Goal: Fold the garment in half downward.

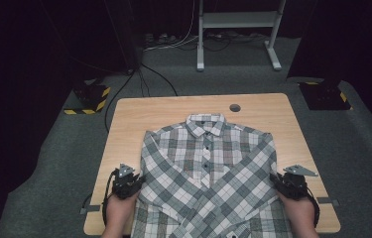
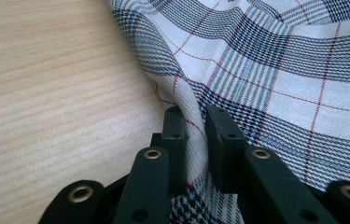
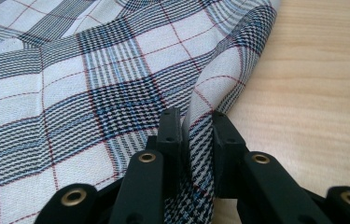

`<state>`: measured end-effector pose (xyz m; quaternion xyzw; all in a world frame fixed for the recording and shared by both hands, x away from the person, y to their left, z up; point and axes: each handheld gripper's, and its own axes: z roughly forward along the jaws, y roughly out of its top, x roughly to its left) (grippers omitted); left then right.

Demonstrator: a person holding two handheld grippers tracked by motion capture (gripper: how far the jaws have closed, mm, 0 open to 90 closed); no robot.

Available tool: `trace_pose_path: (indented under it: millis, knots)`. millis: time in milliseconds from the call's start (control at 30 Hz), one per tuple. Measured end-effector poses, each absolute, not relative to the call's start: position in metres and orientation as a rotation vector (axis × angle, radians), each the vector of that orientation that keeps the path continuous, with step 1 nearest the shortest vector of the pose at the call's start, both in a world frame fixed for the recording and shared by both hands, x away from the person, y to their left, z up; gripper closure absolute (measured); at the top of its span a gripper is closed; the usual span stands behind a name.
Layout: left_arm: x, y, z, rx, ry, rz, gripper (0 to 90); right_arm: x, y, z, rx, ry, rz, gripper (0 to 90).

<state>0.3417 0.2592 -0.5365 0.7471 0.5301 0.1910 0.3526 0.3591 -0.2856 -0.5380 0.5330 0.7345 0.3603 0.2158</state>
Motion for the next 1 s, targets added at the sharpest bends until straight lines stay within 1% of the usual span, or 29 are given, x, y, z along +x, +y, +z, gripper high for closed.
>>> trace_pose_path:
  millis: [567, 633, 667, 767, 800, 900, 933, 1000]
  knots:
    - [0.302, 0.261, -0.538, 1.942, 1.34, 0.5, 76.6, 0.322, -0.296, -0.542, 1.441, 2.039, 1.041, 71.8]
    - [0.299, 0.262, -0.538, 1.945, 1.343, 0.502, 72.1, 0.317, -0.295, -0.542, 1.433, 2.044, 1.033, 69.8]
    - [0.298, 0.262, -0.538, 1.942, 1.347, 0.503, 67.5, 0.316, -0.296, -0.542, 1.432, 2.044, 1.035, 68.7]
    - [0.3, 0.264, -0.534, 1.925, 1.359, 0.501, 55.4, 0.314, -0.297, -0.541, 1.443, 2.035, 1.04, 61.3]
    - [0.302, 0.264, -0.533, 1.921, 1.359, 0.496, 52.6, 0.315, -0.298, -0.54, 1.45, 2.027, 1.043, 57.4]
    - [0.315, 0.262, -0.526, 1.934, 1.353, 0.496, 45.9, 0.323, -0.3, -0.533, 1.454, 2.003, 1.044, 51.0]
    - [0.321, 0.261, -0.524, 1.935, 1.351, 0.489, 45.2, 0.327, -0.3, -0.53, 1.456, 1.996, 1.048, 49.5]
    - [0.334, 0.259, -0.522, 1.943, 1.355, 0.48, 45.2, 0.337, -0.303, -0.527, 1.467, 1.975, 1.043, 50.2]
